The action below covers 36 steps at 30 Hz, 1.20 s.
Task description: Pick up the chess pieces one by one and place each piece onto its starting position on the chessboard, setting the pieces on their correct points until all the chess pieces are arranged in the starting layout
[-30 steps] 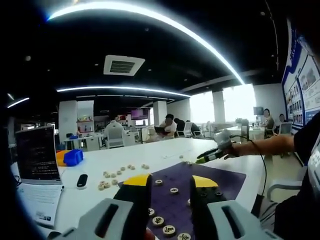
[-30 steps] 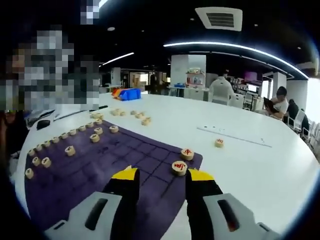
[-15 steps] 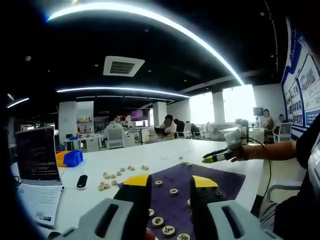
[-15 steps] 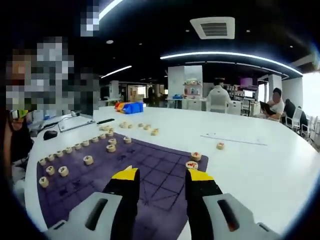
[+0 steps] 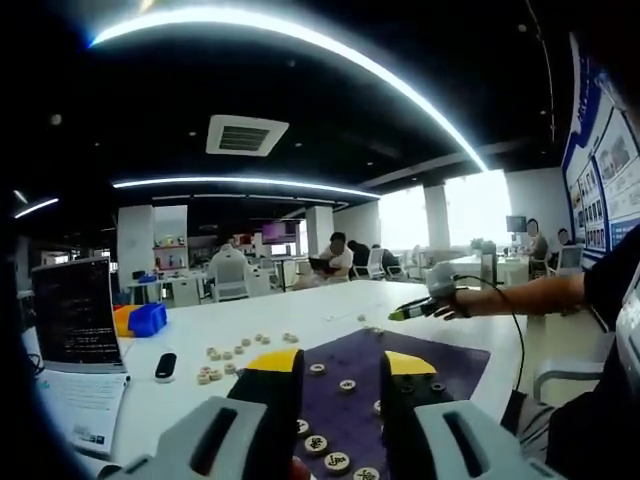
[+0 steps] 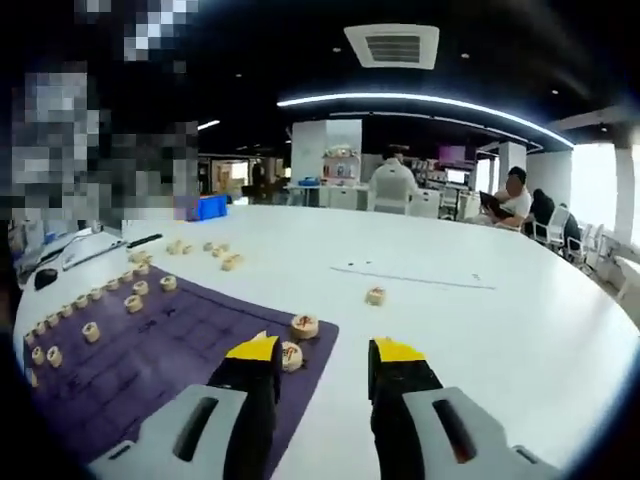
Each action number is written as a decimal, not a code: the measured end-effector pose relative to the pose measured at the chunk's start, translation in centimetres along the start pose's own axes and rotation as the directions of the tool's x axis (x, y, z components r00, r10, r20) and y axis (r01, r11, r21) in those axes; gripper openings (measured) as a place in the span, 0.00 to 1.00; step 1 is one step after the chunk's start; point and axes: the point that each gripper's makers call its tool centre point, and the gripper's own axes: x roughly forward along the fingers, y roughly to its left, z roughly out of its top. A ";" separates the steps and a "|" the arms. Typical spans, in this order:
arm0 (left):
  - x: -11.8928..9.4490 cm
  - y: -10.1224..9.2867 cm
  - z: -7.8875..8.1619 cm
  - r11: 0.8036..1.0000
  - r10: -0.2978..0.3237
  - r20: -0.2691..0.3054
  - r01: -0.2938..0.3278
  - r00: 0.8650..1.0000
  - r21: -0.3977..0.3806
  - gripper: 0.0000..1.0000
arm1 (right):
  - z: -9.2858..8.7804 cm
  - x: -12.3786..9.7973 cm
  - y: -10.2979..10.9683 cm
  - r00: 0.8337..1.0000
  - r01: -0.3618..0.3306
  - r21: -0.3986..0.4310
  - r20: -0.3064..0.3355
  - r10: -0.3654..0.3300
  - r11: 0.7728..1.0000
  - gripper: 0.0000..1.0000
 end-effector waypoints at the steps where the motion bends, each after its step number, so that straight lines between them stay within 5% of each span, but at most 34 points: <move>1: 0.0 0.0 0.0 1.000 0.000 -0.001 0.000 1.000 0.000 0.32 | 0.0 0.7 -0.4 1.000 0.009 -0.001 -0.008 -0.010 1.000 0.35; 12: 0.1 -0.3 0.1 1.000 -0.014 0.001 0.014 1.000 0.003 0.32 | 0.2 6.4 -3.2 0.995 0.097 0.027 -0.036 -0.096 0.995 0.35; 16: 0.1 -0.5 0.1 1.000 -0.016 0.002 0.016 1.000 0.007 0.32 | -0.4 8.3 -3.9 0.987 0.147 -0.083 -0.048 -0.151 0.986 0.35; 21: 0.1 -0.2 0.1 1.000 -0.008 0.001 0.008 1.000 0.008 0.32 | -1.0 10.1 -5.6 0.982 0.175 -0.025 -0.068 -0.176 0.984 0.35; 26: 0.3 -0.5 0.0 1.000 -0.015 0.000 0.015 1.000 0.011 0.32 | -0.4 11.4 -7.5 0.980 0.196 0.130 -0.048 -0.191 0.972 0.35; 36: 1.0 -0.5 -0.8 1.000 -0.028 -0.016 0.028 0.999 -0.005 0.32 | 0.1 12.7 -6.9 0.988 0.157 0.106 -0.015 -0.156 0.982 0.37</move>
